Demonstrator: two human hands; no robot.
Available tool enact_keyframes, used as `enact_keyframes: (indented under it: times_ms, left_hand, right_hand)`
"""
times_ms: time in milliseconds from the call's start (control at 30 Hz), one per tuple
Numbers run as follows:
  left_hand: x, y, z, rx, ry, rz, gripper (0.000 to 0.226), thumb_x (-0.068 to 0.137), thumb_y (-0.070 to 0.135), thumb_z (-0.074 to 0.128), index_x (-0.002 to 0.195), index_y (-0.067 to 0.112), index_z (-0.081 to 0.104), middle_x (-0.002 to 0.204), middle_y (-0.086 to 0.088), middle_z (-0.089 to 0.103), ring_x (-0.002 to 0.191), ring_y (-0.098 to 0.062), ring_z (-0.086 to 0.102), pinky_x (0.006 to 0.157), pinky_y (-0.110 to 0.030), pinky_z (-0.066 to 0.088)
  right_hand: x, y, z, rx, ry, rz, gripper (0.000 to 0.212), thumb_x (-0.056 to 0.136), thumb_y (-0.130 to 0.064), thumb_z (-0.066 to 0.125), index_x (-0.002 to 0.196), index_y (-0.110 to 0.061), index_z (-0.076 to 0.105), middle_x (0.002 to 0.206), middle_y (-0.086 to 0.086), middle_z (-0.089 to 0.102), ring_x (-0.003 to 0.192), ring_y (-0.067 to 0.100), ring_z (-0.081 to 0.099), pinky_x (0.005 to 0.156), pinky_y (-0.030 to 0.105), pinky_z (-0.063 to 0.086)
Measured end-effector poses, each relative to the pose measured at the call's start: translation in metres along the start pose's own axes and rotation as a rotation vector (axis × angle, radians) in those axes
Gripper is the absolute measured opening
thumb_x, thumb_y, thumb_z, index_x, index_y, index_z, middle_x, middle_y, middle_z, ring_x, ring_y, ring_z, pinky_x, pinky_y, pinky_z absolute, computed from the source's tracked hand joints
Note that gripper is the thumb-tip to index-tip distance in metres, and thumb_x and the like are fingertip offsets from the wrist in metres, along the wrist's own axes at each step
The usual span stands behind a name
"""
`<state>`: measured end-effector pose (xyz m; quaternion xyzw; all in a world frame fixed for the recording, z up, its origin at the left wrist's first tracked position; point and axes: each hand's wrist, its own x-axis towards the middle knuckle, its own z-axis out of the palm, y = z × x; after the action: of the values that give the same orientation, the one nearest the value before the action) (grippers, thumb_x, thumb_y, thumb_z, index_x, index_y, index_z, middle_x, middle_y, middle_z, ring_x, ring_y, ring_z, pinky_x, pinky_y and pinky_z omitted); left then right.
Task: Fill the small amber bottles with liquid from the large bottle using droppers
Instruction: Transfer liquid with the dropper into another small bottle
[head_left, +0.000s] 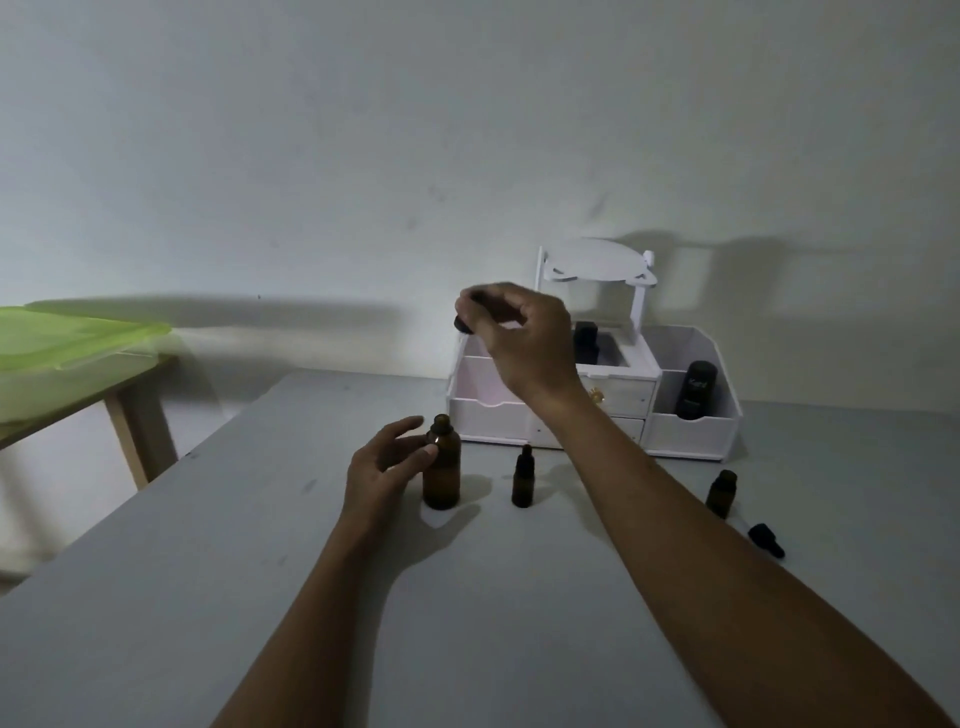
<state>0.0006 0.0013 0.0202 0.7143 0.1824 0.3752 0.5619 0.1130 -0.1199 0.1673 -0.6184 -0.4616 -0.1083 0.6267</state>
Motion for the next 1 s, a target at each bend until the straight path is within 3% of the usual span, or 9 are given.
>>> enact_keyframes:
  times_ms: [133, 233, 300, 367, 467, 600, 700, 867, 1000]
  left_hand:
    - [-0.008, 0.008, 0.008, 0.135, 0.300, 0.219, 0.058, 0.075, 0.057, 0.063, 0.124, 0.025, 0.063, 0.108, 0.005, 0.068, 0.103, -0.005, 0.063, 0.077, -0.025, 0.050]
    - [-0.017, 0.023, 0.021, 0.170, 0.477, 0.379, 0.042, 0.083, 0.043, 0.066, 0.117, 0.019, 0.065, 0.100, 0.003, 0.068, 0.094, -0.006, 0.065, 0.075, -0.026, 0.050]
    - [-0.026, 0.034, 0.036, 0.153, 0.512, 0.452, 0.030, 0.085, 0.029, 0.067, 0.111, 0.014, 0.067, 0.091, 0.001, 0.068, 0.087, -0.009, 0.065, 0.074, -0.025, 0.050]
    - [-0.037, 0.046, 0.060, 0.110, 0.469, 0.505, 0.021, 0.086, 0.020, 0.067, 0.104, 0.009, 0.068, 0.083, 0.002, 0.068, 0.079, -0.006, 0.065, 0.072, -0.020, 0.051]
    - [-0.056, 0.058, 0.101, 0.022, 0.267, 0.507, 0.018, 0.087, 0.026, 0.064, 0.097, 0.013, 0.069, 0.082, 0.005, 0.069, 0.076, -0.010, 0.066, 0.069, -0.020, 0.054]
    - [-0.076, 0.061, 0.160, -0.022, -0.067, 0.317, 0.007, 0.088, 0.017, 0.070, 0.094, 0.019, 0.072, 0.085, 0.006, 0.072, 0.082, -0.009, 0.069, 0.073, -0.022, 0.058]
    - [-0.080, 0.059, 0.198, -0.006, -0.233, 0.114, 0.020, 0.089, 0.014, 0.070, 0.099, 0.032, 0.068, 0.094, 0.008, 0.071, 0.089, -0.003, 0.067, 0.080, -0.021, 0.057]
    - [-0.077, 0.045, 0.250, 0.012, -0.297, -0.122, 0.038, 0.088, 0.016, 0.072, 0.124, 0.024, 0.062, 0.107, 0.010, 0.063, 0.092, 0.000, 0.060, 0.069, -0.006, 0.049]
    - [-0.062, 0.034, 0.274, 0.046, -0.295, -0.126, 0.047, 0.086, 0.018, 0.074, 0.131, 0.022, 0.058, 0.119, 0.006, 0.061, 0.095, -0.001, 0.057, 0.070, -0.009, 0.046]
  right_hand:
    - [0.011, -0.019, -0.037, 0.116, 0.098, -0.018, 0.010, 0.090, -0.015, 0.071, 0.096, -0.009, 0.075, 0.084, 0.003, 0.077, 0.078, 0.011, 0.074, 0.074, 0.025, 0.059]
    - [0.008, -0.024, -0.075, 0.115, 0.177, -0.030, 0.011, 0.090, -0.012, 0.070, 0.098, -0.005, 0.075, 0.085, 0.003, 0.076, 0.077, 0.008, 0.073, 0.074, 0.025, 0.060]
    - [0.001, -0.021, -0.102, 0.100, 0.230, -0.030, 0.012, 0.090, -0.012, 0.071, 0.100, -0.007, 0.074, 0.086, 0.002, 0.075, 0.077, 0.008, 0.074, 0.075, 0.026, 0.061]
    - [-0.008, -0.011, -0.132, 0.050, 0.286, -0.014, 0.012, 0.090, -0.016, 0.071, 0.101, -0.014, 0.074, 0.086, -0.003, 0.075, 0.078, 0.006, 0.074, 0.076, 0.025, 0.061]
    - [-0.028, 0.013, -0.173, -0.052, 0.381, 0.033, 0.007, 0.088, -0.022, 0.073, 0.093, -0.027, 0.074, 0.080, -0.013, 0.075, 0.078, 0.008, 0.074, 0.075, 0.026, 0.060]
    - [-0.056, 0.054, -0.216, -0.100, 0.518, 0.141, 0.003, 0.087, -0.022, 0.074, 0.090, -0.023, 0.075, 0.081, -0.003, 0.075, 0.080, 0.014, 0.073, 0.074, 0.029, 0.057]
    - [-0.072, 0.073, -0.230, -0.129, 0.577, 0.178, 0.009, 0.088, -0.018, 0.073, 0.086, -0.027, 0.073, 0.079, -0.008, 0.073, 0.074, 0.002, 0.070, 0.074, 0.027, 0.057]
    - [-0.084, 0.090, -0.239, -0.156, 0.618, 0.209, 0.007, 0.089, -0.021, 0.072, 0.089, -0.028, 0.072, 0.082, -0.011, 0.072, 0.082, 0.009, 0.072, 0.081, 0.029, 0.059]
    - [-0.084, 0.100, -0.242, -0.159, 0.620, 0.222, 0.005, 0.089, -0.021, 0.072, 0.093, -0.021, 0.075, 0.084, -0.006, 0.074, 0.083, 0.011, 0.073, 0.080, 0.029, 0.060]
